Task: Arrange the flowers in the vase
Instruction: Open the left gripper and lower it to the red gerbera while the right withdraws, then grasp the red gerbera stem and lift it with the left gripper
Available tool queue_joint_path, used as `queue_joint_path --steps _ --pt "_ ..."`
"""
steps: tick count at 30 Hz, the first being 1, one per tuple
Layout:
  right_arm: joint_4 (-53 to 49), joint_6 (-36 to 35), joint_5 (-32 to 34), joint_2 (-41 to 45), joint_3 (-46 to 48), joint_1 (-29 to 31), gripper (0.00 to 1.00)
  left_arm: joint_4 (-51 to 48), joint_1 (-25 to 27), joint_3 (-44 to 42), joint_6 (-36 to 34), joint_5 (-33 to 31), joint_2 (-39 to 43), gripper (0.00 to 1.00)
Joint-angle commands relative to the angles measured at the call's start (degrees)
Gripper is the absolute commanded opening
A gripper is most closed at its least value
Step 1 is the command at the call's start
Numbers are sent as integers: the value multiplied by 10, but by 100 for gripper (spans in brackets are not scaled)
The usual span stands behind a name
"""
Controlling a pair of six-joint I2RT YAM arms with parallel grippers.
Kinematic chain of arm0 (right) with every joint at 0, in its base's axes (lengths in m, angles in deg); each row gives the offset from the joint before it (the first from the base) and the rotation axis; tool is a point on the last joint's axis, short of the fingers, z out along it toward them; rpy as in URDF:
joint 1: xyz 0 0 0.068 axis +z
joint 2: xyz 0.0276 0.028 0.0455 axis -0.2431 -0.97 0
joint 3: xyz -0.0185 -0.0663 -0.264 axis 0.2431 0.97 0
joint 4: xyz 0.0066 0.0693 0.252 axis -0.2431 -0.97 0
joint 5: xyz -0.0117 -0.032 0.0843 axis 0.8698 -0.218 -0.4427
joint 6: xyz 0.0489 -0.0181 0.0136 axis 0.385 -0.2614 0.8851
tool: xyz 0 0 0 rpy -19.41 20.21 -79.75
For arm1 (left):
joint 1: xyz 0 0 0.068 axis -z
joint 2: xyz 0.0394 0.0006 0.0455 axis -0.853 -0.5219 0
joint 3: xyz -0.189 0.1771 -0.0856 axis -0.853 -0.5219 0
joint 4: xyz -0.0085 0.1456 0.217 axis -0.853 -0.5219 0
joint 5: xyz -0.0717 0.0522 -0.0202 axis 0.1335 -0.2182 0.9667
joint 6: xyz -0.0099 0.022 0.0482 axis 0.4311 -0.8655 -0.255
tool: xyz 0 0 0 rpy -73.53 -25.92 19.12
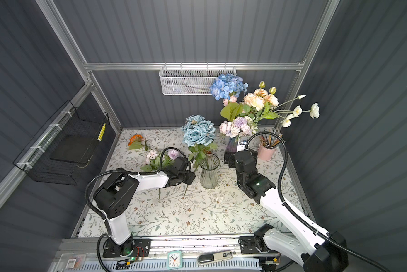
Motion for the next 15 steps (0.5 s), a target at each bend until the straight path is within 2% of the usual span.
queue_joint_path --steps 1,5,7,15 --pt "22 11 9 7 6 -2 99 -7 3 14 -13 -34 -29 29" --pt "27 12 9 15 14 -3 99 -7 4 18 -8 -36 -36 7" --pt "32 11 9 17 16 -4 99 -3 3 14 -5 -33 -30 0" --pt "37 16 0 18 11 -6 99 19 3 -11 58 -25 40 0"
